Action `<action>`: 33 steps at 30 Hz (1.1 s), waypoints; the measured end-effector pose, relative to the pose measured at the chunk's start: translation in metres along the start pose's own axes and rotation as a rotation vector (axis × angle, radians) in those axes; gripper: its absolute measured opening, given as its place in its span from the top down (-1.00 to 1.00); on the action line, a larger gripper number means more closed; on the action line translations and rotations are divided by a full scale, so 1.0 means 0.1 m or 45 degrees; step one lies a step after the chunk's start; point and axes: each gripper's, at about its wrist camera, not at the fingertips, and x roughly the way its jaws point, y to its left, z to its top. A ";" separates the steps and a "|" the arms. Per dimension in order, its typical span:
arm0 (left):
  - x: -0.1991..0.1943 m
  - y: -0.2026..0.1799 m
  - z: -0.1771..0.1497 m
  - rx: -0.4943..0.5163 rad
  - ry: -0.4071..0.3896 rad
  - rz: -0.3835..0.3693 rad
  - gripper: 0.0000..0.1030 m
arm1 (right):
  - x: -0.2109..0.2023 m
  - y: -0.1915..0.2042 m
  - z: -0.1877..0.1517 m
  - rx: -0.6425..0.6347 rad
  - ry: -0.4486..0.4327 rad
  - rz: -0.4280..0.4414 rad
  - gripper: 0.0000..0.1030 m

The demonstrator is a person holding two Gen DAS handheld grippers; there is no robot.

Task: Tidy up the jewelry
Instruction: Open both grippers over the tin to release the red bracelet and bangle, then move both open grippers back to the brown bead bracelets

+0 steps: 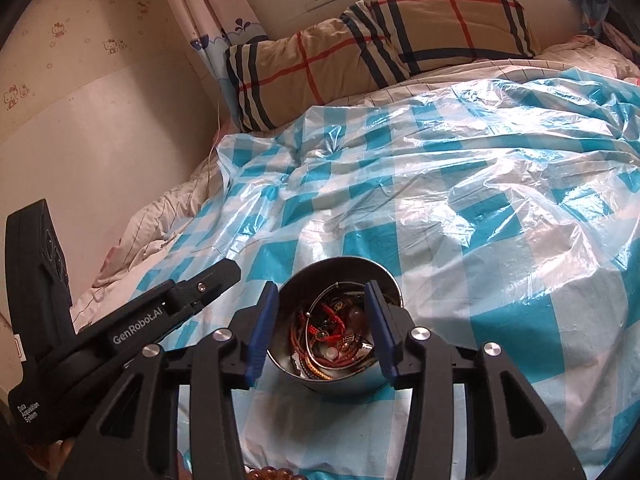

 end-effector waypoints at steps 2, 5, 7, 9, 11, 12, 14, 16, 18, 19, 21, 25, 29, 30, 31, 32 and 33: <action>-0.01 0.01 0.01 0.004 -0.006 0.008 0.31 | -0.08 -0.04 0.03 0.014 -0.045 -0.016 0.07; -0.01 -0.04 0.01 0.038 -0.011 0.022 0.25 | -0.11 -0.12 0.05 0.051 -0.060 -0.039 0.06; -0.02 -0.09 -0.01 0.071 -0.015 0.027 0.21 | -0.11 -0.14 0.05 0.058 -0.055 -0.052 0.06; -0.03 -0.14 -0.03 0.107 -0.018 0.033 0.16 | -0.11 -0.13 0.05 0.053 -0.053 -0.056 -0.06; -0.03 -0.19 -0.05 0.135 -0.022 0.039 0.12 | -0.11 -0.12 0.05 0.041 -0.053 -0.059 -0.10; -0.03 -0.21 -0.05 0.147 -0.023 0.041 0.11 | -0.11 -0.10 0.05 0.036 -0.053 -0.059 -0.10; -0.03 -0.23 -0.06 0.163 -0.025 0.051 0.09 | -0.11 -0.10 0.05 0.032 -0.053 -0.065 -0.13; -0.03 -0.23 -0.07 0.171 -0.022 0.052 0.08 | -0.10 -0.11 0.05 0.034 -0.050 -0.071 -0.15; -0.02 -0.23 -0.08 0.176 -0.021 0.059 0.06 | -0.11 -0.12 0.05 0.037 -0.050 -0.076 -0.17; -0.02 -0.24 -0.08 0.181 -0.020 0.064 0.05 | -0.11 -0.13 0.05 0.038 -0.050 -0.079 -0.17; -0.02 -0.24 -0.09 0.188 -0.017 0.069 0.02 | -0.12 -0.14 0.05 0.041 -0.049 -0.084 -0.18; -0.04 -0.23 -0.12 0.202 -0.012 0.080 -0.01 | -0.15 -0.18 0.03 0.052 -0.042 -0.098 -0.23; -0.11 -0.16 -0.17 0.189 0.005 0.095 -0.07 | -0.25 -0.22 -0.02 0.071 -0.035 -0.112 -0.23; -0.14 -0.13 -0.18 0.179 0.009 0.096 -0.07 | -0.28 -0.23 -0.03 0.077 -0.035 -0.115 -0.23; -0.17 -0.11 -0.18 0.169 0.012 0.093 -0.08 | -0.31 -0.23 -0.04 0.085 -0.034 -0.113 -0.23; -0.20 -0.08 -0.19 0.163 0.018 0.091 -0.08 | -0.35 -0.23 -0.06 0.088 -0.032 -0.108 -0.23; -0.23 -0.06 -0.22 0.161 0.022 0.091 -0.08 | -0.38 -0.23 -0.08 0.083 -0.027 -0.109 -0.23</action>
